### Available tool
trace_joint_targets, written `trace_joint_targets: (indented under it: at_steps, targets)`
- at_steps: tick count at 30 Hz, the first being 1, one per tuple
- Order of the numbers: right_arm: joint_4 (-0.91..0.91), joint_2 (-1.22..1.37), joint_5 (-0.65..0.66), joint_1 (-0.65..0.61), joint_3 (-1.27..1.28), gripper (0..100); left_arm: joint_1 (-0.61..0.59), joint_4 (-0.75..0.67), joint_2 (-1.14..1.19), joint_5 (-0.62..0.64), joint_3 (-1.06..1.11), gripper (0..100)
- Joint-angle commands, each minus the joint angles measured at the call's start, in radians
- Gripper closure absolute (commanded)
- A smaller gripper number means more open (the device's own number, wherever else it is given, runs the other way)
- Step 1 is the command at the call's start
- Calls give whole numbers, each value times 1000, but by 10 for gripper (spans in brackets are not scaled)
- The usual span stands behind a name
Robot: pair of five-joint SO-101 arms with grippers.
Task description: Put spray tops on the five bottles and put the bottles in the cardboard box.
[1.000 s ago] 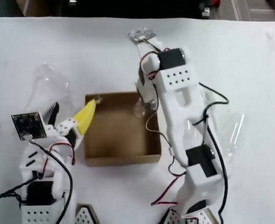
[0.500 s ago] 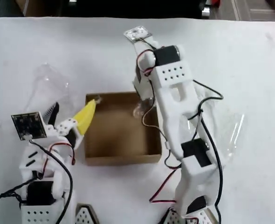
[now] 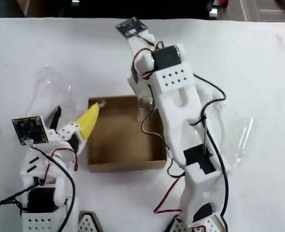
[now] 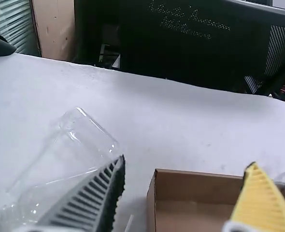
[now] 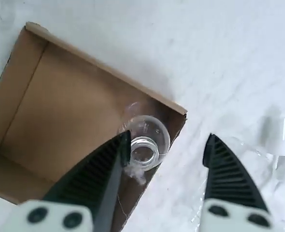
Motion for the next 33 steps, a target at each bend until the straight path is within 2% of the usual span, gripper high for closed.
trace_joint_targets:
  at_steps: [1,5,9,15,18,23,27,33]
  targets:
    - [22,-45,5,-10,-66,786,-1,-28,-10,-9,-9,646]
    - [22,-189,-43,2,-66,786,-1,-28,-10,-9,-9,646]
    - [21,-404,-40,99,-66,786,-1,-28,-10,-9,-9,646]
    - [18,-504,-32,501,-20,786,-4,-28,-10,-9,-9,646]
    - [5,-453,61,670,54,786,-7,-29,-10,-9,-9,646]
    - [-96,-280,193,880,95,786,-8,-29,-10,-11,-9,646]
    - [-176,-113,221,914,95,786,-1,-29,-10,-64,-11,646]
    - [-200,68,224,762,94,786,-4,-29,-10,-68,-11,646]
